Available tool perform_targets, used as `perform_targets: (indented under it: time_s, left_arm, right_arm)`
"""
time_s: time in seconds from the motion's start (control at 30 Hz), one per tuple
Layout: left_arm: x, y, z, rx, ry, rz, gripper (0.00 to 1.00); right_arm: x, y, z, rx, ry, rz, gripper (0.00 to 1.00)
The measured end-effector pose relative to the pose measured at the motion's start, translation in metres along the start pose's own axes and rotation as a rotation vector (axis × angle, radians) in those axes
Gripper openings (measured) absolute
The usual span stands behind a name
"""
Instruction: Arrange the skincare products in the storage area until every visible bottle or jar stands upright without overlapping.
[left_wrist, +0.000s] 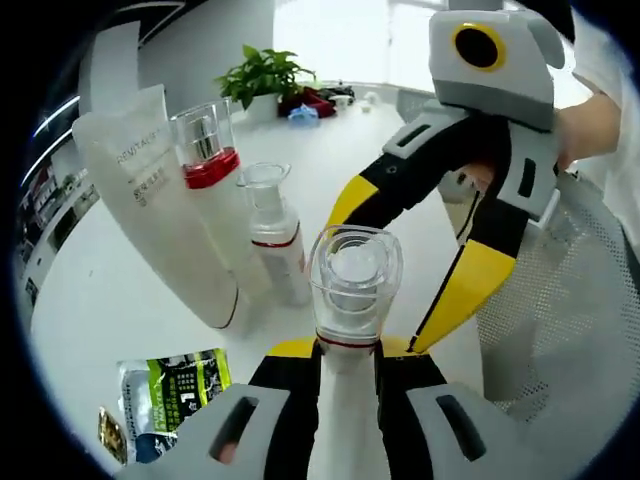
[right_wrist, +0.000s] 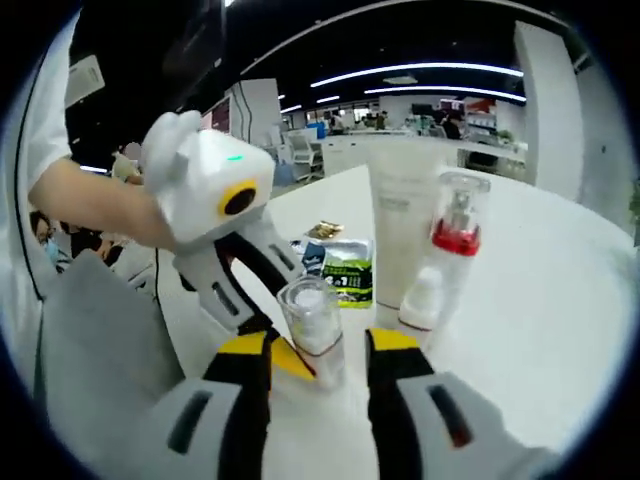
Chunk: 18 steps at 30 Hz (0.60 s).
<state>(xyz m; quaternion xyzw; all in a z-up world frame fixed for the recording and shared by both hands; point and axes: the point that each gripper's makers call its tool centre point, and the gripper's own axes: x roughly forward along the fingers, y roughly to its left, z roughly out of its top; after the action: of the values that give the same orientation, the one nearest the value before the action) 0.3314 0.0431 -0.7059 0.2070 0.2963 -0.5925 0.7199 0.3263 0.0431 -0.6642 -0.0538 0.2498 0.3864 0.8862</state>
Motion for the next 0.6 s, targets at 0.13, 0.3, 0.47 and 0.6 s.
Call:
perform_targets:
  time_s: [0.13,0.3,0.47,0.6]
  left_arm:
    - [0.002,0.010,0.003,-0.001,-0.003,0.005,0.17]
    - [0.005,0.020,0.007,-0.004,-0.010,0.015,0.17]
    - [0.010,0.032,0.013,-0.014,-0.024,0.032,0.17]
    - [0.013,0.037,0.017,-0.017,-0.032,0.039,0.17]
  right_arm:
    - [-0.006,-0.008,-0.008,0.023,0.009,-0.027,0.43]
    - [-0.013,-0.016,-0.015,0.039,0.023,-0.051,0.46]
    - [-0.019,-0.022,-0.021,0.055,0.034,-0.069,0.48]
    - [-0.022,-0.024,-0.024,0.062,0.041,-0.079,0.49]
